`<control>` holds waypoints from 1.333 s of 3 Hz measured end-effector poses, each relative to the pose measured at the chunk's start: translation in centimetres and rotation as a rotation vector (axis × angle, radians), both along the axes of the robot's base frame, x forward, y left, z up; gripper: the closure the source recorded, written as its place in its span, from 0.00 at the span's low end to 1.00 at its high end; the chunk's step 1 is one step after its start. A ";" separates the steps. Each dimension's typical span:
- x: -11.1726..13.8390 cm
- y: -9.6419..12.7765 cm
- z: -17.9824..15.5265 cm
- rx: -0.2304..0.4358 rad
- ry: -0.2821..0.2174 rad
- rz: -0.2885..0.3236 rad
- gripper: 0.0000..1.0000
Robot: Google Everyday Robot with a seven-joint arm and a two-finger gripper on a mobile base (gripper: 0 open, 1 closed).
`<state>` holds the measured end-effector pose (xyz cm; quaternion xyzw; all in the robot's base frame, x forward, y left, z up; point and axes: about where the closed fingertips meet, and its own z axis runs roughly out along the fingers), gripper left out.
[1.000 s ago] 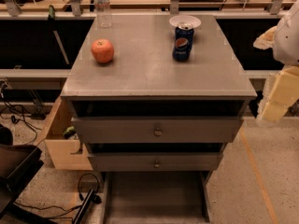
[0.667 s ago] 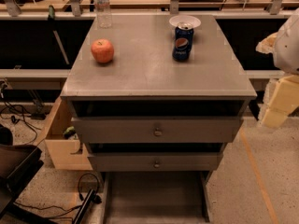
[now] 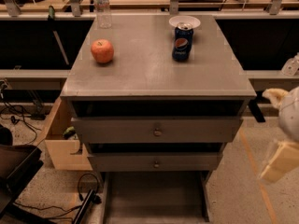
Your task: Close bottom drawer
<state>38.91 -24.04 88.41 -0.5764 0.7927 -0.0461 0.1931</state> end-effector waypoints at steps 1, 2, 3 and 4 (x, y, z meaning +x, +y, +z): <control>-1.7 -0.4 -8.3 0.051 0.029 0.003 0.00; -3.6 0.3 -17.0 0.042 0.067 0.017 0.00; -5.3 1.0 -23.5 -0.014 0.080 0.012 0.00; -5.9 0.4 -24.7 -0.023 0.069 -0.037 0.00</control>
Offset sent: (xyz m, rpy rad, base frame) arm -0.0621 0.0084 -0.3116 0.0007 0.0936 0.0111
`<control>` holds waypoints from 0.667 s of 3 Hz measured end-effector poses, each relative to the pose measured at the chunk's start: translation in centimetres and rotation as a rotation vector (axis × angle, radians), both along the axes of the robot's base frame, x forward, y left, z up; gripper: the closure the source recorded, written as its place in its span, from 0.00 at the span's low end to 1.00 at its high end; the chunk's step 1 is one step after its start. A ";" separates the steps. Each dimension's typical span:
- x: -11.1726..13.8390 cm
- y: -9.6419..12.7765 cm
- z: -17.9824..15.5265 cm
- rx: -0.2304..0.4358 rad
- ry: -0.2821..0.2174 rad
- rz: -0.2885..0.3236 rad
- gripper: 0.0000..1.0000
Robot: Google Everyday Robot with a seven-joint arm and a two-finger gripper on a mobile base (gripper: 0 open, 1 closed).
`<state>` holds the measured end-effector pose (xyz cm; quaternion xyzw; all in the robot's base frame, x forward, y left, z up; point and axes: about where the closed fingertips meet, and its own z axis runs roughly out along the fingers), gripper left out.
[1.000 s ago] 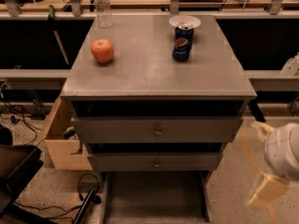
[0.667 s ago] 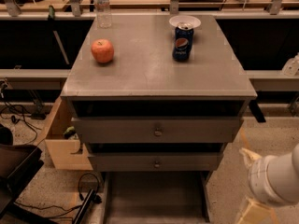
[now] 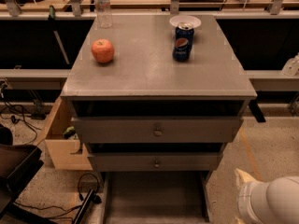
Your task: Close bottom drawer
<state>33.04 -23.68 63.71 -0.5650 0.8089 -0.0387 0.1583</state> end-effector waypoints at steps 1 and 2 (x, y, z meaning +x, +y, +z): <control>0.2 0.1 0.3 0.004 -0.001 0.000 0.00; 0.2 0.4 -1.2 0.008 -0.015 0.002 0.00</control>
Offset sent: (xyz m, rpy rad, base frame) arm 0.0060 0.0231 -0.1233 0.0461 -0.1179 0.0149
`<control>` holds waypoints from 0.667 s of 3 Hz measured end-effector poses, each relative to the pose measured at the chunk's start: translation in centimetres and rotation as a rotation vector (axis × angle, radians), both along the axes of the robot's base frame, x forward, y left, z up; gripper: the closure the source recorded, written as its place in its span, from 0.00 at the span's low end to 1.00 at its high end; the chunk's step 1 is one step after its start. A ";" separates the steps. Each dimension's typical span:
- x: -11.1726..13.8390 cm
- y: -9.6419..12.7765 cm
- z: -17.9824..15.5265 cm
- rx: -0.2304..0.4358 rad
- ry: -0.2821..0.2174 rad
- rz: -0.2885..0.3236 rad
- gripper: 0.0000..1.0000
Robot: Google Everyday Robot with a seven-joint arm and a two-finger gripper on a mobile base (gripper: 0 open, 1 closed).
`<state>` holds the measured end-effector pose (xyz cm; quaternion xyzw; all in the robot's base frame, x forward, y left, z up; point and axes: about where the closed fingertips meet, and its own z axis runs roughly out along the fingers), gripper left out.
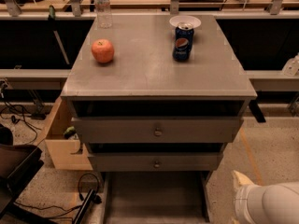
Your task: Close bottom drawer
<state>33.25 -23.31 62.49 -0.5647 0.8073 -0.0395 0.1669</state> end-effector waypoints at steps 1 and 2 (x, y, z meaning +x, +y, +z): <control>-1.6 0.1 -7.6 0.024 0.033 -0.005 0.00; -1.0 -0.4 -14.5 0.079 0.050 -0.039 0.00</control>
Offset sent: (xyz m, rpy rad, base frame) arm 0.0357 0.0156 -0.2990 0.1049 -0.0582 0.0403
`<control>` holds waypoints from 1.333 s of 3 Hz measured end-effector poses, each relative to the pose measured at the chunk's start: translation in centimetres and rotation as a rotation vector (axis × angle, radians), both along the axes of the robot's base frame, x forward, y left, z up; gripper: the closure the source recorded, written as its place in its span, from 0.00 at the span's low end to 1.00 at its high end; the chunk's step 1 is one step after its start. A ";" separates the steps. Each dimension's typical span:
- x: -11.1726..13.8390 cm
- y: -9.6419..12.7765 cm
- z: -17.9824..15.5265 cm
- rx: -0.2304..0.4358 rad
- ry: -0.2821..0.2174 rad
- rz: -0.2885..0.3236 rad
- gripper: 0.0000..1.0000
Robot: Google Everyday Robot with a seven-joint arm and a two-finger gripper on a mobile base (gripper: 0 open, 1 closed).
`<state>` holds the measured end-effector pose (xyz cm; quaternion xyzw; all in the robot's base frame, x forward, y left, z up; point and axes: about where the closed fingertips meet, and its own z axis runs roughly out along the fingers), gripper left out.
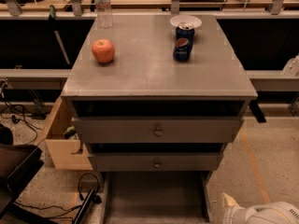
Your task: Close bottom drawer
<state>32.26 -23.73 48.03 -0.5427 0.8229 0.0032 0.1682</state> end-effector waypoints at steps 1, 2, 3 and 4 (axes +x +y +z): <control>2.7 -1.1 -5.3 0.030 -0.028 0.022 0.00; 4.7 -2.2 -9.9 0.026 -0.025 0.065 0.16; 5.6 -4.3 -12.7 -0.009 -0.041 0.119 0.39; 3.6 -5.5 -14.7 -0.073 -0.017 0.185 0.39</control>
Offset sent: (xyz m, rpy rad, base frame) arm 0.0488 0.0390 -0.2225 -0.0180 -0.0382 0.1009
